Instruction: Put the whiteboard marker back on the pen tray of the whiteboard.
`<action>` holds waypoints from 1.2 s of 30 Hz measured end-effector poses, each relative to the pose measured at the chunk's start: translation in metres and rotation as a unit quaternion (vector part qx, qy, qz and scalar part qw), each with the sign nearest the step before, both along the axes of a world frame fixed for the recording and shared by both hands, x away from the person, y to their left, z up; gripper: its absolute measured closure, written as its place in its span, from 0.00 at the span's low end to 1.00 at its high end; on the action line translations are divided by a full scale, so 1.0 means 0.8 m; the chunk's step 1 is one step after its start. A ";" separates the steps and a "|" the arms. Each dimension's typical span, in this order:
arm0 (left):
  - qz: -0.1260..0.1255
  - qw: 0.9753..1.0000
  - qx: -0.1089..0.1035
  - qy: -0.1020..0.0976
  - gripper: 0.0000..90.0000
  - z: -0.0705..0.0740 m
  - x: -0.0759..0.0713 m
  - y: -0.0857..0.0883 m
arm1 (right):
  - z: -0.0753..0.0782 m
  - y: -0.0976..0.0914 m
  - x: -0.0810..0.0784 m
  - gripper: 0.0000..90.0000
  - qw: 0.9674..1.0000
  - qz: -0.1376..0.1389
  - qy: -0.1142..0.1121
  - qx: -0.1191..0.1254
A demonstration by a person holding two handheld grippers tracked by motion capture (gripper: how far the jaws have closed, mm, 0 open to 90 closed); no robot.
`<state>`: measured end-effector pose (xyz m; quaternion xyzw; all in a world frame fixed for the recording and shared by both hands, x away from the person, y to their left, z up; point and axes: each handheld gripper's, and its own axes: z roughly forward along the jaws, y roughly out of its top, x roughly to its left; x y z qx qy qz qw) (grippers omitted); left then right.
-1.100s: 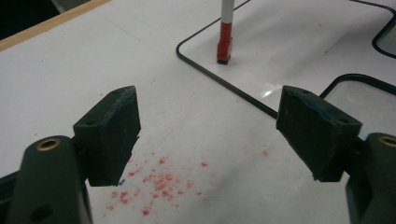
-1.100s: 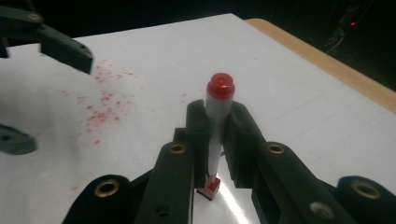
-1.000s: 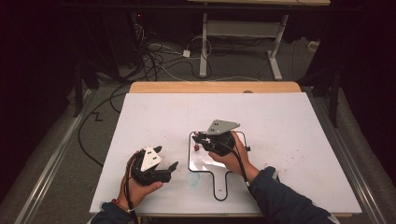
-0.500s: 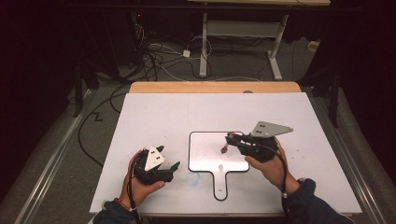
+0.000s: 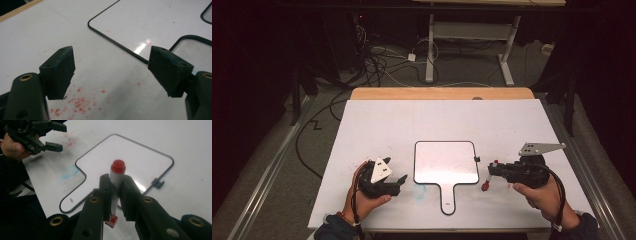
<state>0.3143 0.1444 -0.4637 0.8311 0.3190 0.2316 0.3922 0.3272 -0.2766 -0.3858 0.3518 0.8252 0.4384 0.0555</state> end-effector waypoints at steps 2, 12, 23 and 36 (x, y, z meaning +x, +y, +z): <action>-0.005 1.000 0.005 -0.003 0.23 0.000 0.000 -0.004 | -0.009 -0.001 0.006 0.90 1.000 -0.003 0.019 0.002; -0.007 1.000 0.008 0.003 0.23 -0.002 0.002 -0.008 | -0.041 0.018 0.053 0.88 0.998 -0.031 0.054 0.001; -0.007 1.000 0.010 0.009 0.23 -0.004 0.003 -0.009 | -0.092 0.042 0.109 0.81 0.995 -0.080 0.051 -0.030; -0.008 1.000 0.017 0.007 0.23 -0.003 0.001 -0.011 | -0.102 0.034 0.115 0.67 0.989 -0.134 0.004 -0.067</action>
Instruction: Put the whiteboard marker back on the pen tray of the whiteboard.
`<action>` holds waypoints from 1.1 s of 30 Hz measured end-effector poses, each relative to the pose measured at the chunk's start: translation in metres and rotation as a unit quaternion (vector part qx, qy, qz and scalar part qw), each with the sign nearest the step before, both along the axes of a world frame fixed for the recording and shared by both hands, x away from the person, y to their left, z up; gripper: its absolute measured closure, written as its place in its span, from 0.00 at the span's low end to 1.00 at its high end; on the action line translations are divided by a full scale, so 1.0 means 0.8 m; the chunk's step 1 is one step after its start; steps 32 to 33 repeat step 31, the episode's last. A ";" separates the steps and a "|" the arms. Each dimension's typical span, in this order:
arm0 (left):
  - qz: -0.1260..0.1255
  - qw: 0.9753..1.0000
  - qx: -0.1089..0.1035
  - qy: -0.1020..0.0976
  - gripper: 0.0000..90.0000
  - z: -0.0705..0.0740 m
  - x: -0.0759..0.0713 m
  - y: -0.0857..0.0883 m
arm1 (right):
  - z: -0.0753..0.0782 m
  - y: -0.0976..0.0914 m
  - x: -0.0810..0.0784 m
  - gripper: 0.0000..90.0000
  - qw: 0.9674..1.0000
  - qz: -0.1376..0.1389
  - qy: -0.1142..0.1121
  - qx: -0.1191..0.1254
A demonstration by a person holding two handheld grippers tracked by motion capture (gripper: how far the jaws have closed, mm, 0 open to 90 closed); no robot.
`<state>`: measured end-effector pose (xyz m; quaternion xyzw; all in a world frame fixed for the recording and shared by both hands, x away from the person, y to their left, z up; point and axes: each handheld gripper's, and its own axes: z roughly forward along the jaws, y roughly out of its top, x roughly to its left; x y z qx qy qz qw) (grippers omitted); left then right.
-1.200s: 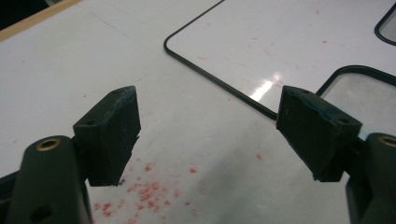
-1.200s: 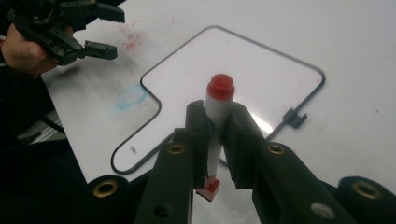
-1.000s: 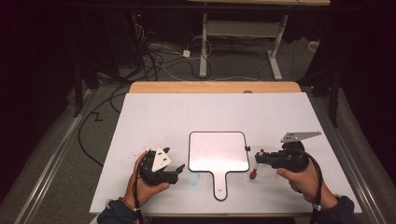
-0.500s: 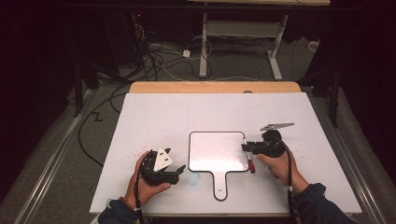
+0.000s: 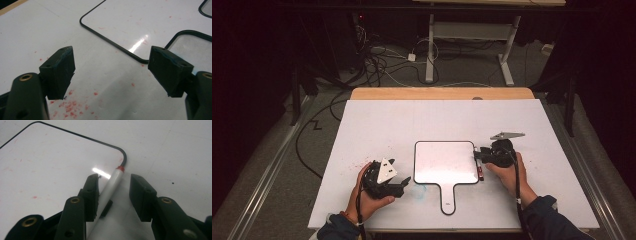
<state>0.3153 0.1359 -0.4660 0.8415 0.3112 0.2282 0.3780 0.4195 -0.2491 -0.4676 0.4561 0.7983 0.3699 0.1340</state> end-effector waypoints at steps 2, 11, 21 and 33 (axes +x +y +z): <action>-0.001 1.000 -0.002 -0.002 0.23 0.001 0.000 -0.001 | 0.001 0.000 -0.001 0.66 1.000 -0.001 -0.004 -0.005; -0.004 1.000 -0.003 -0.010 0.22 0.002 -0.003 0.001 | 0.034 -0.021 -0.032 0.46 0.994 0.052 -0.096 0.019; -0.013 1.000 0.008 -0.024 0.21 0.003 -0.004 -0.005 | 0.045 -0.070 -0.110 0.28 0.975 0.084 -0.208 0.001; -0.014 0.999 0.015 -0.027 0.20 0.004 0.000 -0.011 | 0.041 -0.089 -0.130 0.20 0.972 0.053 -0.230 -0.005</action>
